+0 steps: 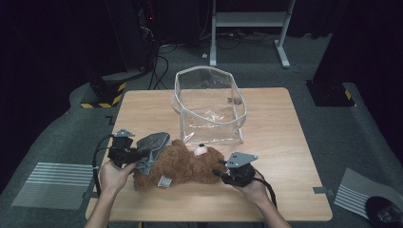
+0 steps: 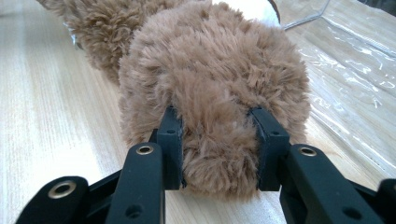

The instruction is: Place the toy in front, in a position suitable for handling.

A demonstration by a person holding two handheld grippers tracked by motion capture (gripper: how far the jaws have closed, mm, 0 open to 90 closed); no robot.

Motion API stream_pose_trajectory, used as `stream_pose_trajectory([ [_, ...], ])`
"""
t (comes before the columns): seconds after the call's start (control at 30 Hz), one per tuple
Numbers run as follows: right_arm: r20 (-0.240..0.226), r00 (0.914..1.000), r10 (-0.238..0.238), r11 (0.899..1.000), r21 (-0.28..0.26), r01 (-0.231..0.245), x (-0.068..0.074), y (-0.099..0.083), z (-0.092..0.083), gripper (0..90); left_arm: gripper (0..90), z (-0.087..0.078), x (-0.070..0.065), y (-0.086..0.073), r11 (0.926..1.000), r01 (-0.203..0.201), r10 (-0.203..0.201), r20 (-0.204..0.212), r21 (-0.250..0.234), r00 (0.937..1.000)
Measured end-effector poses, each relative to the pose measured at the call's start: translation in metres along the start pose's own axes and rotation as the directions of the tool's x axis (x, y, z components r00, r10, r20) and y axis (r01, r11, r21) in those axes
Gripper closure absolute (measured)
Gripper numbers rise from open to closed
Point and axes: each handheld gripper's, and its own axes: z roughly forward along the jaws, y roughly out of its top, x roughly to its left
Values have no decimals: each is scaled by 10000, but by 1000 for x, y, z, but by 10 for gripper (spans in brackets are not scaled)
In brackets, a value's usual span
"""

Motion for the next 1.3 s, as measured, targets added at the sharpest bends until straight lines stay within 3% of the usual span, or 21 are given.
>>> stream_pose_trajectory([
  [0.17, -67, 9999, -107, 9999, -30, 107, 0, 1, 0, 623, 769, 5, 0, 3, 9999, 23, -23, 37, 145, 10000],
  [0.23, -45, 9998, -171, 9998, -50, 171, 1, 5, 1, 622, 769, 17, 4, 12, 9998, 82, -87, 262, 201, 9996],
  [0.3, -33, 9998, -176, 9998, -7, 176, 1, 5, 0, 622, 769, 26, 5, 15, 9983, -149, 158, -157, 571, 9998],
  [0.37, -35, 9998, -197, 9998, 27, 197, 1, 5, 0, 622, 770, 31, 7, 15, 9971, -163, 184, -277, 741, 9994],
  [0.43, -24, 9996, -266, 9996, 50, 266, 1, 2, -1, 623, 770, 35, 15, 13, 9957, 14, 25, -424, 929, 9991],
  [0.47, -30, 9996, -270, 9996, 48, 270, 1, 1, -2, 623, 770, 33, 24, 8, 9958, 373, -349, -300, 834, 9989],
  [0.6, -85, 9995, -306, 9995, 14, 307, 0, -1, -3, 625, 770, 25, 28, 3, 9970, 463, -454, -158, 624, 9988],
  [0.7, -150, 9988, -466, 9989, -9, 466, 1, -2, -7, 628, 770, 19, 22, 2, 9986, 228, -244, 331, 483, 9992],
  [0.73, -189, 9985, -512, 9987, 10, 512, 0, -6, -12, 629, 770, 23, 19, 2, 9961, 8, -38, 332, 880, 9994],
  [0.83, -228, 9990, -390, 9992, -28, 390, -2, -9, -16, 628, 770, 28, 19, 2, 9931, -135, 110, 224, 1162, 9997],
  [0.9, -245, 9994, -262, 9997, -28, 261, -5, -12, -19, 614, 769, 26, 19, 3, 9965, 28, -68, 469, 831, 9989],
  [0.93, -408, 9989, -226, 9997, 4, 227, -7, -11, -19, 583, 768, 21, 15, 5, 9995, -102, 66, 1104, 313, 9939],
  [0.97, -419, 9989, -228, 9997, 24, 229, -7, -10, -19, 577, 768, 21, 15, 5, 9995, -102, 66, 1104, 313, 9939],
  [1.0, -441, 9987, -237, 9997, 12, 238, -7, -9, -19, 571, 768, 19, 10, 8, 9993, -347, 324, 1243, 162, 9917],
  [1.03, -441, 9987, -237, 9997, 12, 238, -7, -9, -19, 571, 768, 16, 4, 12, 9979, -630, 608, 1303, 126, 9896],
  [1.07, -473, 9987, -214, 9998, -16, 214, -7, -7, -19, 547, 768, 15, -10, 21, 9923, -1220, 1183, 1304, 209, 9844],
  [1.1, -483, 9986, -204, 9998, -69, 201, -8, -6, -19, 536, 768, 15, -10, 21, 9923, -1220, 1183, 1304, 209, 9844],
  [1.13, -496, 9986, -170, 9998, -113, 165, -8, -5, -19, 525, 767, 17, -16, 29, 9879, -1489, 1427, 1232, 429, 9821],
  [1.3, -550, 9984, -88, 9990, -448, 63, -10, -3, -23, 502, 767, 21, -19, 32, 9875, -1529, 1463, 1403, 374, 9793],
])
